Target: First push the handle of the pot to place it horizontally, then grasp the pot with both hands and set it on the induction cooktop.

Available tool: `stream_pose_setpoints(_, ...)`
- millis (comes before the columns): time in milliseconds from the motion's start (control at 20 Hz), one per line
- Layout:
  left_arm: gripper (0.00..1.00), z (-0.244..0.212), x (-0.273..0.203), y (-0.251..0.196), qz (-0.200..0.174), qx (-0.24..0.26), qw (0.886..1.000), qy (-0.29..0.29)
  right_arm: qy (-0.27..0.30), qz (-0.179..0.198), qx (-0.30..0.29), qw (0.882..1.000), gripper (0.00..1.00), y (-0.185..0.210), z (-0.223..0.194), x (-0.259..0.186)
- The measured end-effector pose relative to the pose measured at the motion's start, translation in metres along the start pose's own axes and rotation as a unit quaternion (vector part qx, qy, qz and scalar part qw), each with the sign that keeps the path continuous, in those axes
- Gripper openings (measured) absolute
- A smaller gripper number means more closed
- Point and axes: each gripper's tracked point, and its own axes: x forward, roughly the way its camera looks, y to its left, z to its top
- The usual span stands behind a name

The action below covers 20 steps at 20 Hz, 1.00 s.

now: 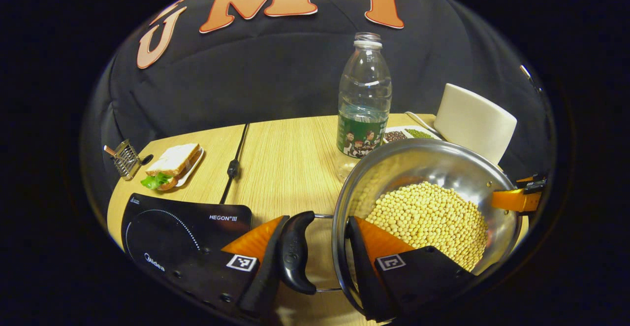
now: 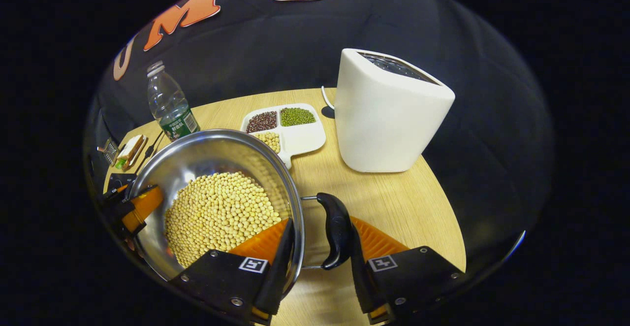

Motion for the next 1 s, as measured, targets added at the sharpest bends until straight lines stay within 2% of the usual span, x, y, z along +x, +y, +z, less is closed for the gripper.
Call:
stream_pose_setpoints(50,0.74,0.002,0.0,0.001,0.0,-0.004,1.0,-0.003,-0.006,-0.003,-0.002,1.0,0.59,-0.001,0.001,-0.001)
stream_pose_setpoints(350,0.72,0.002,-0.02,0.009,-0.003,-0.026,1.0,-0.002,-0.014,-0.014,-0.004,1.0,0.59,0.003,0.001,-0.003)
stream_pose_setpoints(400,0.74,0.004,-0.025,0.012,-0.002,-0.026,1.0,-0.003,-0.017,-0.015,-0.008,1.0,0.55,0.003,0.003,-0.003)
stream_pose_setpoints(450,0.74,0.007,-0.03,0.016,-0.001,-0.029,1.0,-0.006,-0.023,-0.015,-0.008,1.0,0.55,0.004,0.001,-0.006)
stream_pose_setpoints(500,0.71,0.01,-0.035,0.019,-0.001,-0.031,0.999,-0.007,-0.027,-0.013,-0.006,1.0,0.59,0.004,0.0,-0.007)
stream_pose_setpoints(700,0.74,0.026,-0.062,0.041,0.008,-0.033,0.999,-0.026,-0.037,-0.004,-0.006,0.999,0.59,0.003,-0.001,0.001)
stream_pose_setpoints(750,0.71,0.03,-0.069,0.047,0.009,-0.034,0.999,-0.03,-0.041,-0.001,-0.007,0.999,0.54,0.003,-0.001,0.003)
stream_pose_setpoints(900,0.74,0.038,-0.091,0.071,0.018,-0.035,0.998,-0.04,-0.049,0.008,-0.015,0.999,0.59,0.006,-0.006,0.004)
stream_pose_setpoints(950,0.73,0.041,-0.099,0.081,0.022,-0.034,0.998,-0.042,-0.05,0.012,-0.016,0.999,0.54,0.006,-0.005,0.006)
stream_pose_setpoints(1000,0.7,0.043,-0.109,0.089,0.025,-0.033,0.998,-0.044,-0.049,0.016,-0.02,0.998,0.54,0.006,-0.006,0.008)
